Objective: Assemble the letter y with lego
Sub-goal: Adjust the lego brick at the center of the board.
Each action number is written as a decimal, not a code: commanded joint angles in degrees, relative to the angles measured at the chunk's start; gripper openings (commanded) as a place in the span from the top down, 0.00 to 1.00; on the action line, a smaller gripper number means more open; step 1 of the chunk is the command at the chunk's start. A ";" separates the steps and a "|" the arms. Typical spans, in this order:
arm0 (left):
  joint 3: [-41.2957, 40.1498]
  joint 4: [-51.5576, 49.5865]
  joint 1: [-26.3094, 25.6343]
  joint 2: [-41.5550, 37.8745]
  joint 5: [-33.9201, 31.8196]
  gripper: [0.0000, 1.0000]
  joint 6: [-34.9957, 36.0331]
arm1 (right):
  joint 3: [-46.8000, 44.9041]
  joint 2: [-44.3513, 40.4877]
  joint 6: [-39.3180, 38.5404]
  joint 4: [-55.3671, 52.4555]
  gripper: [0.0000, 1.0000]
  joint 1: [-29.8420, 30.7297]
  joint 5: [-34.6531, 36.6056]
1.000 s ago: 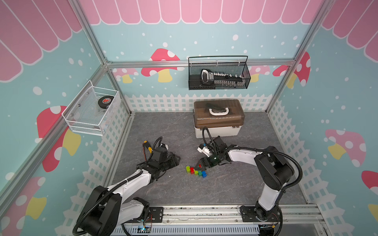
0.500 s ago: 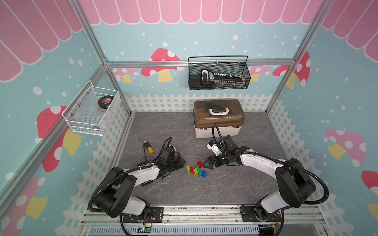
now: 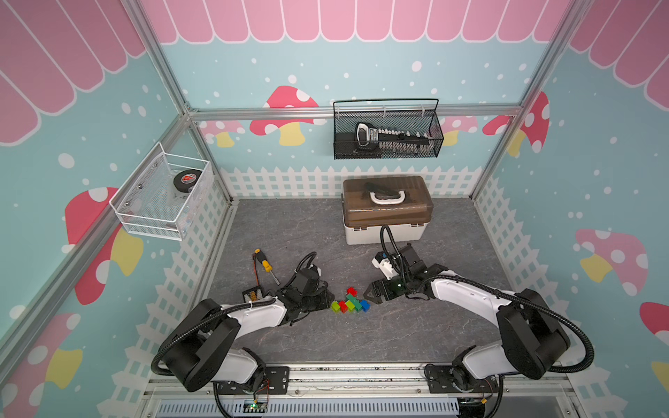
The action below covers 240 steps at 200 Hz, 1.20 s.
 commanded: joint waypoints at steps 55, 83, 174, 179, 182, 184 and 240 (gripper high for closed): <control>-2.16 -6.58 -8.77 -2.40 -1.78 0.66 -4.08 | -1.82 -0.21 0.17 0.33 0.02 -0.98 3.10; -1.98 -6.58 -9.65 -1.76 -2.73 0.66 -4.72 | -2.23 -1.24 0.34 0.33 0.02 -1.33 4.11; 1.45 -19.26 -6.40 -14.75 -11.23 0.57 -3.08 | -2.65 -10.26 1.22 -2.07 0.01 -2.71 13.93; 1.76 -20.28 -5.55 -16.13 -11.63 0.55 -2.74 | -2.57 -10.71 1.23 -2.61 0.01 -2.81 14.61; 1.86 -20.90 -4.93 -16.95 -11.83 0.55 -2.42 | -2.47 -11.05 1.23 -2.76 0.01 -2.87 15.04; 2.01 -21.22 -4.60 -17.50 -11.84 0.55 -2.17 | -2.48 -11.28 1.22 -2.81 0.01 -2.95 15.32; 8.22 -30.88 6.27 -23.17 -19.36 0.20 2.61 | -4.98 -19.95 2.35 -2.85 0.01 -4.97 31.88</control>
